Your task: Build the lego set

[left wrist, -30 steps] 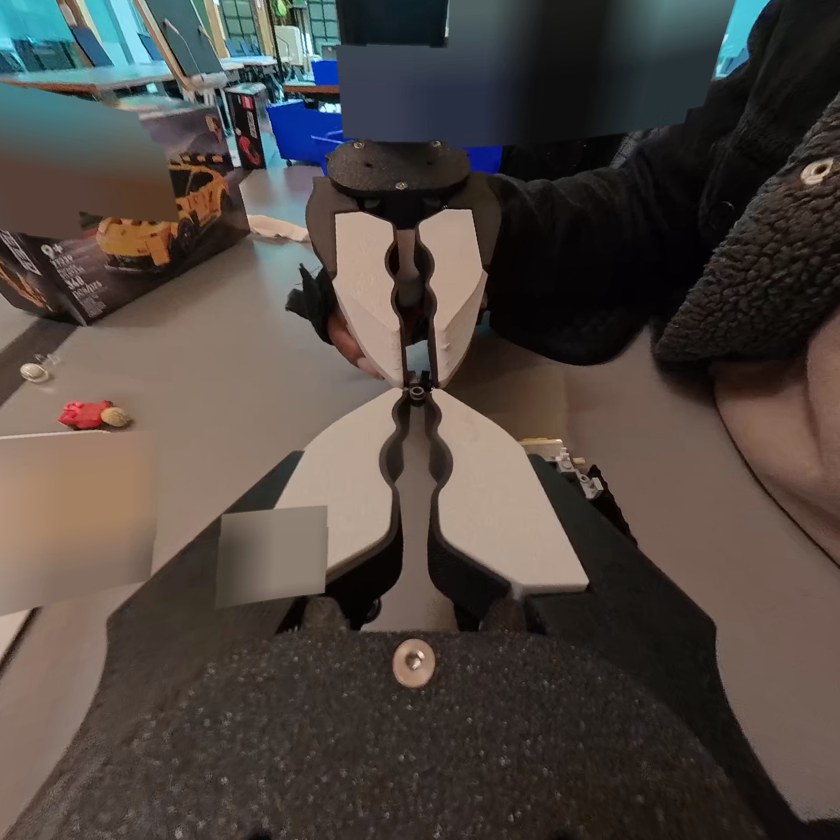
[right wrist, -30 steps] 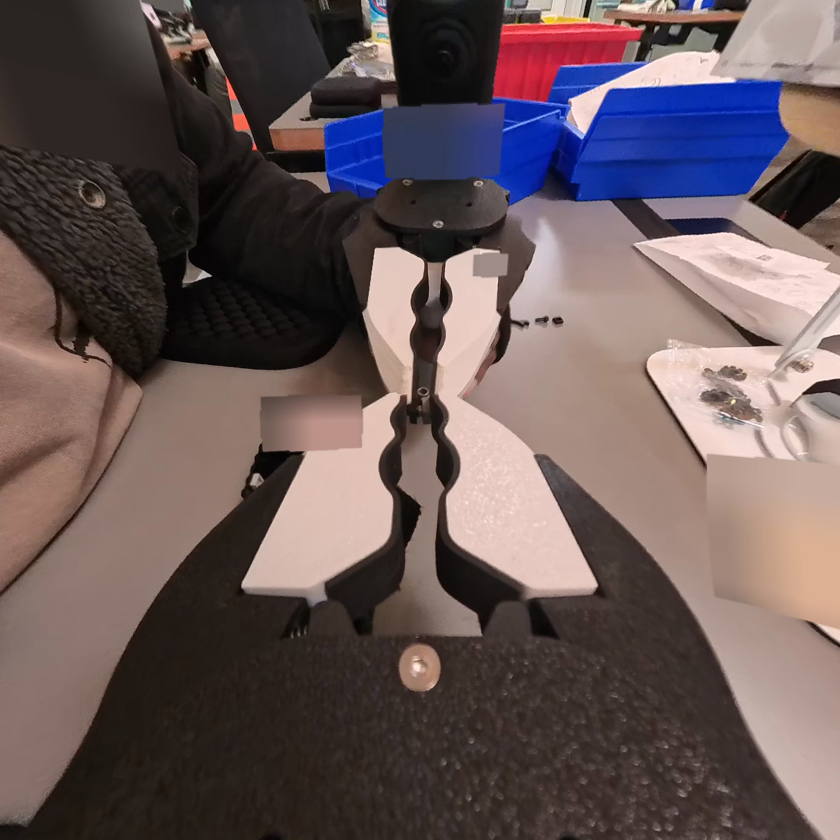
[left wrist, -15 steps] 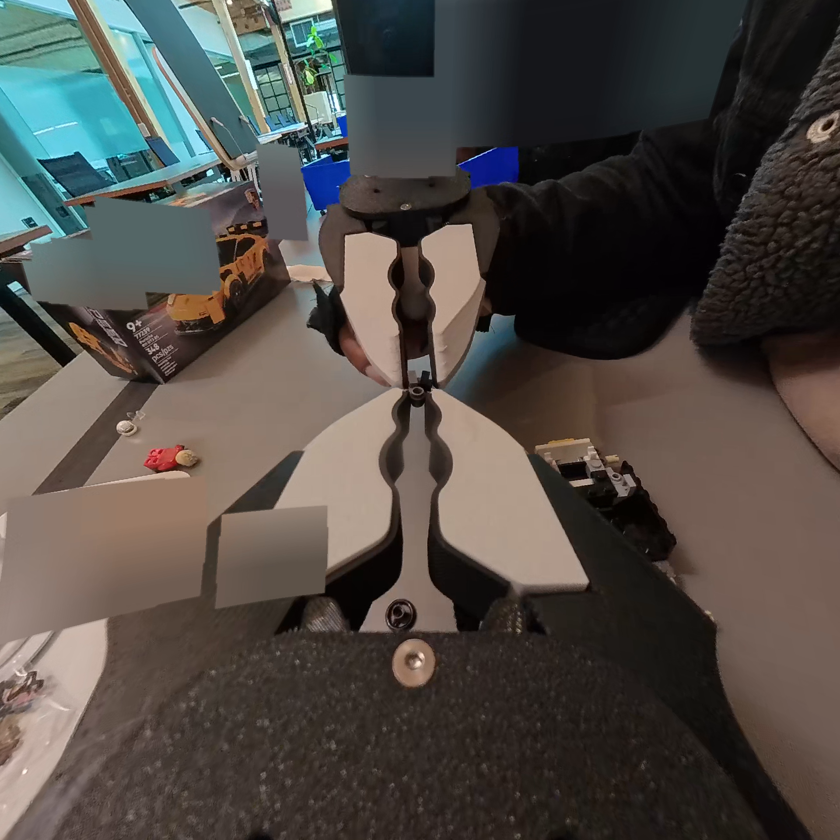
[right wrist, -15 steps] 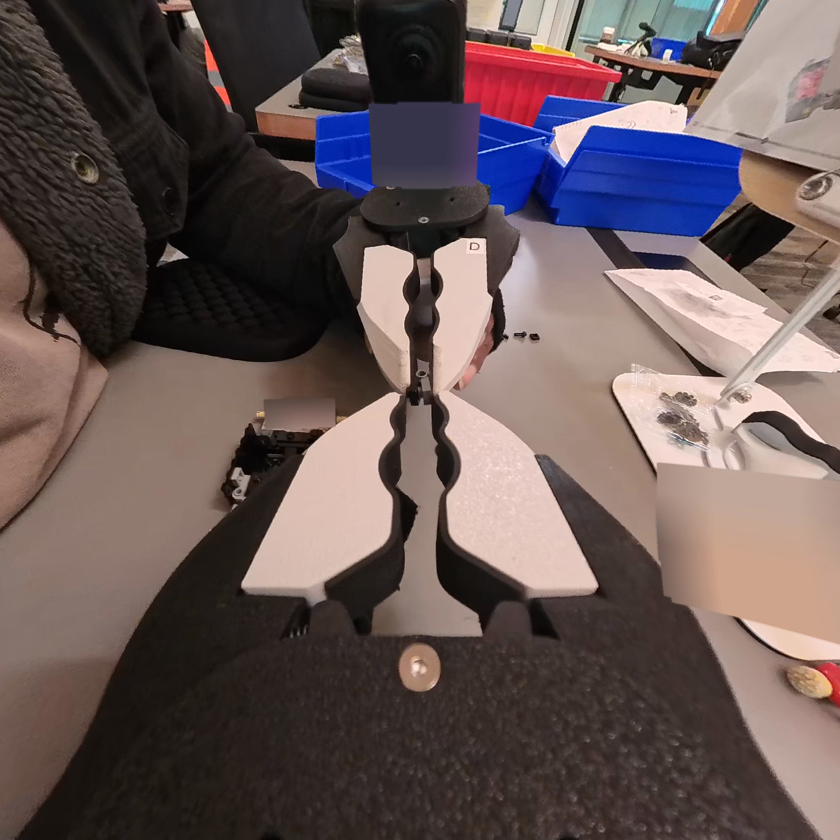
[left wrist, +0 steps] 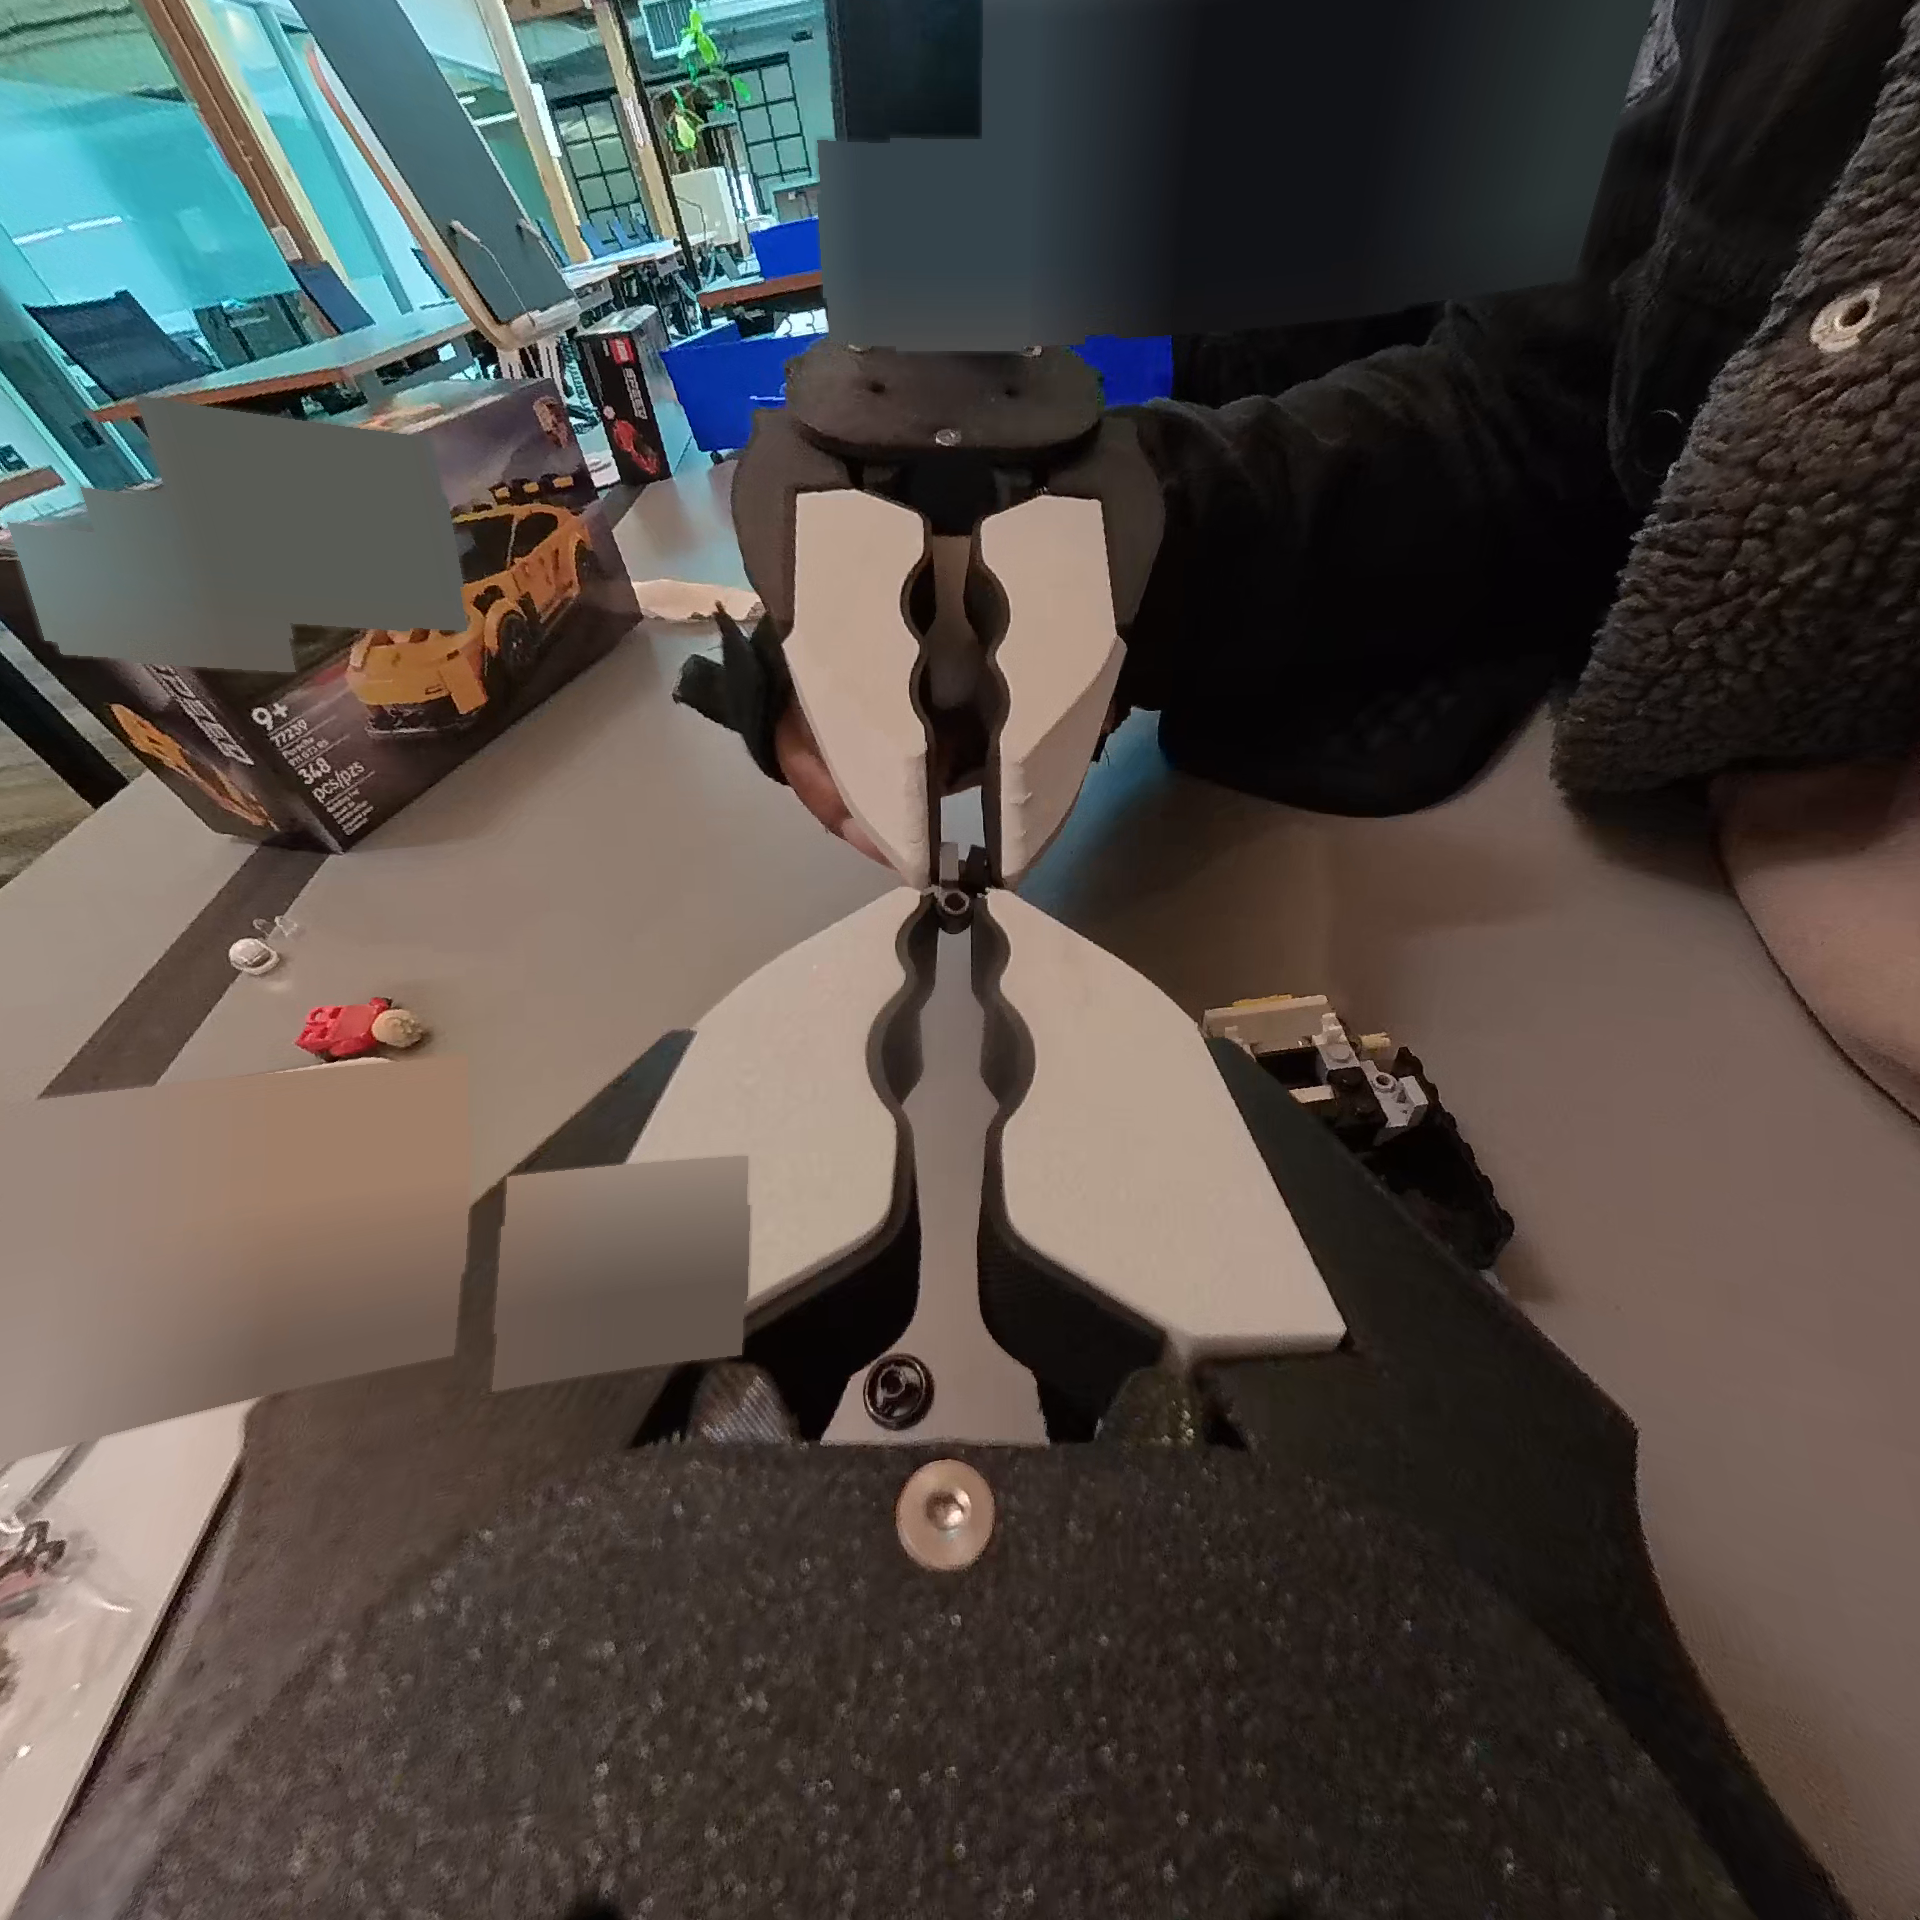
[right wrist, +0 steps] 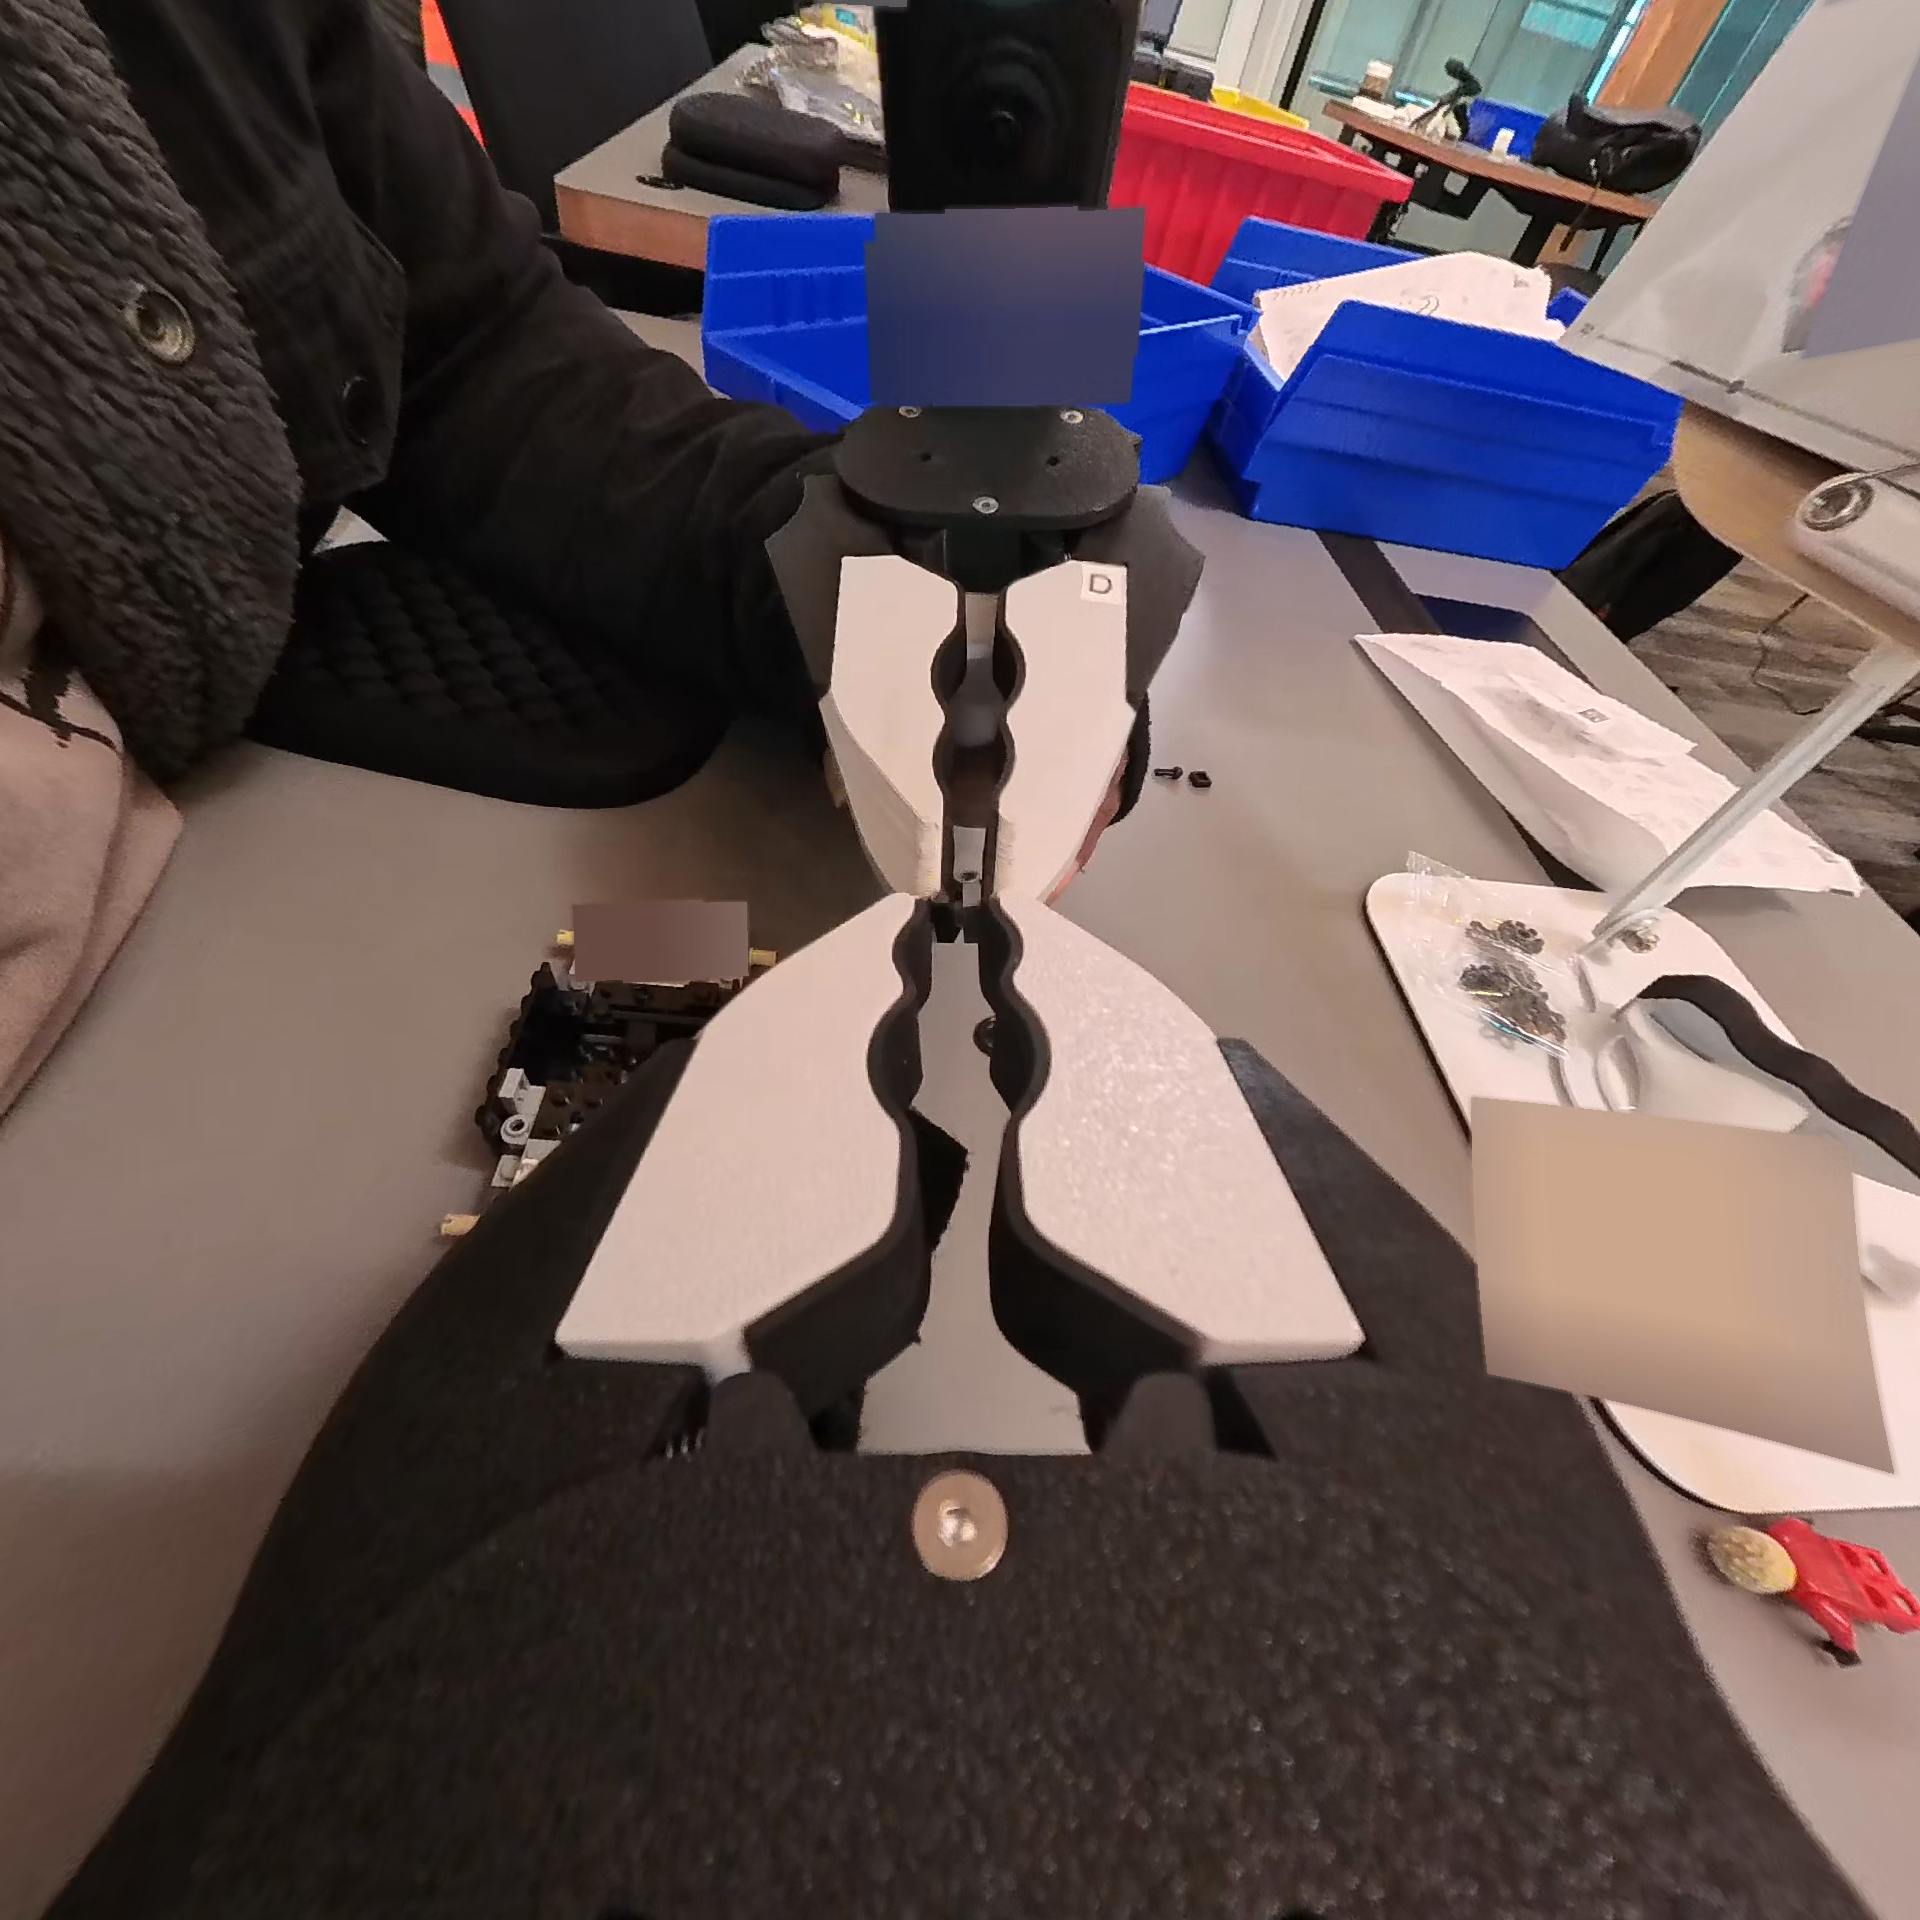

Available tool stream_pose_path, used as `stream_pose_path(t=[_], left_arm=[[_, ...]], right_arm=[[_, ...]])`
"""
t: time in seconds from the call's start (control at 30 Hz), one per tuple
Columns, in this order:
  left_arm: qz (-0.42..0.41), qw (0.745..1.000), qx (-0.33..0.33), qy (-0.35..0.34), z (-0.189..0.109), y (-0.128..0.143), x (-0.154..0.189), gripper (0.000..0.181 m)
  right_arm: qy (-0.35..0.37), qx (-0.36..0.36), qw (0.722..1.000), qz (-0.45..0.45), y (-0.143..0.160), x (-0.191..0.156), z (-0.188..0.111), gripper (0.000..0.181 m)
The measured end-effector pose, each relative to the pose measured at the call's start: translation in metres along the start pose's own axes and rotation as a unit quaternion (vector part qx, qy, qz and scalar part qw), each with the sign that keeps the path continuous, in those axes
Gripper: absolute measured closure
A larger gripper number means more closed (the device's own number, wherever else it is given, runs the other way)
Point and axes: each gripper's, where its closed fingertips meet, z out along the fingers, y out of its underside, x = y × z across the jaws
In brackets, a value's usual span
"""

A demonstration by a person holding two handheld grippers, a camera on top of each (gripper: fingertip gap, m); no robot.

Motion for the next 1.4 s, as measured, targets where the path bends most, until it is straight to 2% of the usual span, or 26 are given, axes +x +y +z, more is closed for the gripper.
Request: stream_pose_path(t=[0.23,0.67,1.07,1.4], left_arm=[[-0.022,1.0,-0.013,0.012,0.001,0.007,0.001,0.175],[-0.059,0.997,0.012,0.04,0.0,0.007,0.004,0.175],[-0.052,0.998,0.023,0.017,-0.002,-0.001,-0.001,0.174],[-0.047,0.999,0.001,0.007,0.0,0.006,-0.004,0.175]], right_arm=[[-0.007,-0.023,1.0,0.014,0.006,-0.001,0.003,0.173],[-0.025,-0.031,0.998,0.042,0.006,-0.004,0.004,0.174],[-0.023,0.002,0.998,0.065,-0.002,0.001,0.001,0.175],[0.002,-0.007,0.999,0.035,0.004,0.005,0.003,0.173]])
